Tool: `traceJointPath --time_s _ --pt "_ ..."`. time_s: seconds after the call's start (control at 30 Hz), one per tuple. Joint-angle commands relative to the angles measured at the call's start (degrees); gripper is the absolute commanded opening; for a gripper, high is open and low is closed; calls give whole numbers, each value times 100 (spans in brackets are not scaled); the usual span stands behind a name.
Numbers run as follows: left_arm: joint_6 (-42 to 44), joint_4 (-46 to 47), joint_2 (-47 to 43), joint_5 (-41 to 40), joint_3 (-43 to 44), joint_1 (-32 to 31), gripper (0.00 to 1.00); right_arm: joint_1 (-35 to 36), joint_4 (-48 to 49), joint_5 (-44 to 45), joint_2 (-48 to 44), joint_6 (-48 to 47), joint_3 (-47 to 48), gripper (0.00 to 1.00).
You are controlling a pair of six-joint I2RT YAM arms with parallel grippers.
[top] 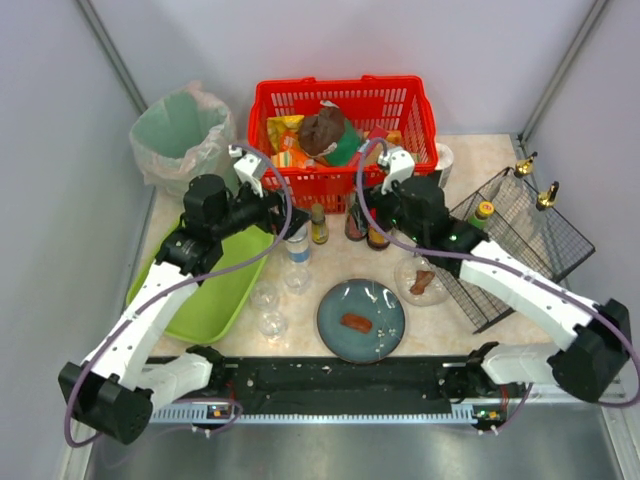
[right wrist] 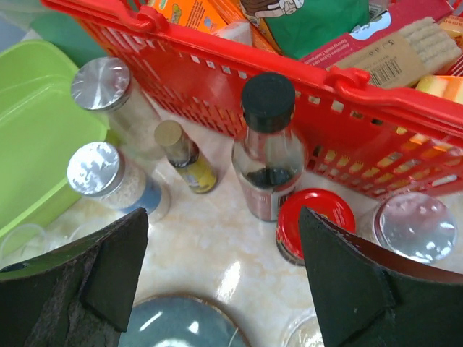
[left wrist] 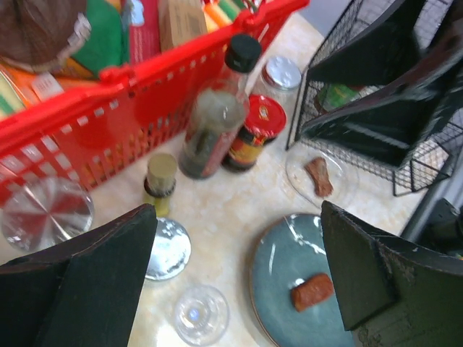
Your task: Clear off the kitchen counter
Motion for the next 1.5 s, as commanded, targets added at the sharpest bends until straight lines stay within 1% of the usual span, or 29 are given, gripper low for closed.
traceJointPath --time_s 0.0,0.1,0.13,0.2,0.3,0.4,0.53,0.57,0.73,0.87,1.0,1.1,1.13,1.2,1.27,1.47 --pt "346 1220 -276 -677 -178 -52 98 41 876 176 597 -331 444 83" --pt "601 869 -557 -801 -152 -52 99 41 973 519 1045 -393 681 83" --pt "654 807 -654 -836 -178 -60 98 41 1200 616 1212 -402 734 82" --pt "663 833 -856 -959 -266 -61 98 41 1412 774 1406 -367 770 81" --pt "654 807 -1015 -933 -302 -69 99 41 1597 1108 1669 -323 831 78" --pt "619 789 -1085 -819 -275 -69 99 49 1711 1162 1863 -340 858 70" --pt "584 772 -1103 -722 -293 -69 98 41 2290 1109 1925 -419 551 58" --pt "592 746 -1112 -652 -284 -69 98 41 2440 1126 1943 -480 515 57" --pt "584 701 -1199 -379 -275 -87 98 41 2801 1127 2223 -542 488 58" --pt "610 736 -1252 -476 -310 -78 98 41 2617 1258 2487 -402 717 57" --pt "601 719 -1243 -520 -310 -78 99 41 2644 1407 2576 -419 708 51" --pt "601 719 -1270 -529 -319 -87 99 41 2591 1452 2576 -437 734 35" --pt "601 719 -1278 -537 -319 -78 98 41 2582 1469 2558 -437 717 25" --pt "610 710 -1270 -546 -319 -87 98 41 2564 1487 2497 -446 717 10" --pt "593 719 -1252 -546 -319 -78 98 41 2556 1478 2435 -454 717 0" --pt "601 701 -1270 -590 -310 -87 98 49 2398 1347 2058 -490 813 0"
